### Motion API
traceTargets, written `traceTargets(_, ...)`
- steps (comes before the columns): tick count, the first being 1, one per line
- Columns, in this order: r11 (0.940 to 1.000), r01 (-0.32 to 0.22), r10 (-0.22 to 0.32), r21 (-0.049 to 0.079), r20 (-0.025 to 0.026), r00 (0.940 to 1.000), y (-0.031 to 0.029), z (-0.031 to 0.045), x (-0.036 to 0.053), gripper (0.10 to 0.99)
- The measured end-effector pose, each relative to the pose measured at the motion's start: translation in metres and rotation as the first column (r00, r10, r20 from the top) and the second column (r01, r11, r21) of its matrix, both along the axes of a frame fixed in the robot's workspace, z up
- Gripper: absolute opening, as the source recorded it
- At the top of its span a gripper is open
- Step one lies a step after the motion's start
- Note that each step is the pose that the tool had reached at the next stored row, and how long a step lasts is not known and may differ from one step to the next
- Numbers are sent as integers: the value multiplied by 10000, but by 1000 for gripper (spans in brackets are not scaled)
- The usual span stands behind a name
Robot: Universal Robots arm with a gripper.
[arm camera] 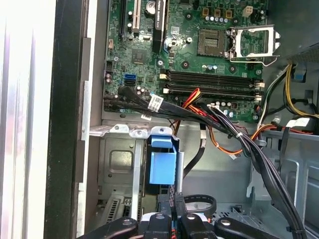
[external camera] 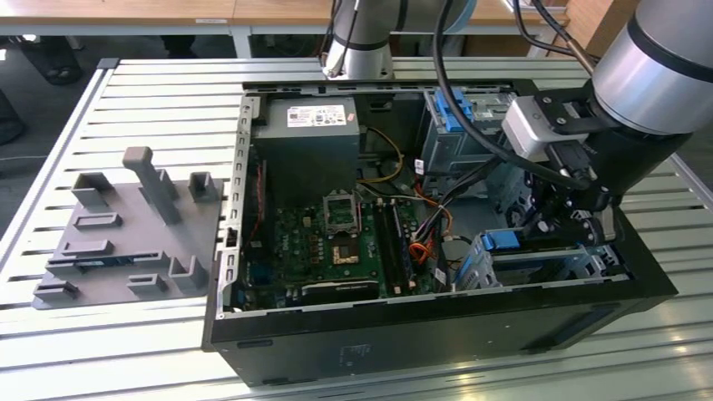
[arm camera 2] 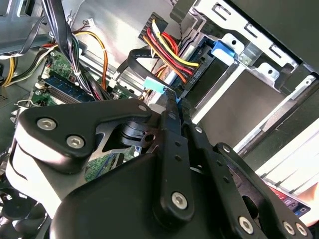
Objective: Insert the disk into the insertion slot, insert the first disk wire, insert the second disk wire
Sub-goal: 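Insert the second disk wire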
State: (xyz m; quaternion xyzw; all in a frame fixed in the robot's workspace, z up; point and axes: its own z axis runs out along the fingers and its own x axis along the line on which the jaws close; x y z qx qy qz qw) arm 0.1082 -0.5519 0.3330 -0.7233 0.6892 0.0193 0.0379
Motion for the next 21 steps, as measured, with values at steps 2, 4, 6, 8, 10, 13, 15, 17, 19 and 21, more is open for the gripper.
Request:
traceTargets(2,10000,8,-8,0,0,10000,0,-2,3,149)
traceTargets(4,10000,24,-24,-1,0,10000,-1,-3,6,149)
traceTargets(6,10000,54,-54,0,0,10000,-1,-5,6,149)
traceTargets(8,10000,80,-80,-1,0,10000,-1,-8,7,149)
traceTargets(10,10000,97,-97,0,0,10000,-2,-12,7,149)
traceTargets(13,9999,117,-117,0,0,9999,-3,-19,7,149)
traceTargets(15,9999,131,-131,1,0,9999,-4,-24,7,149)
traceTargets(17,9999,142,-142,1,0,9999,-5,-31,7,149)
traceTargets(19,9999,150,-150,0,0,9999,-6,-38,7,149)
traceTargets(21,9999,161,-161,0,0,9999,-7,-47,8,149)
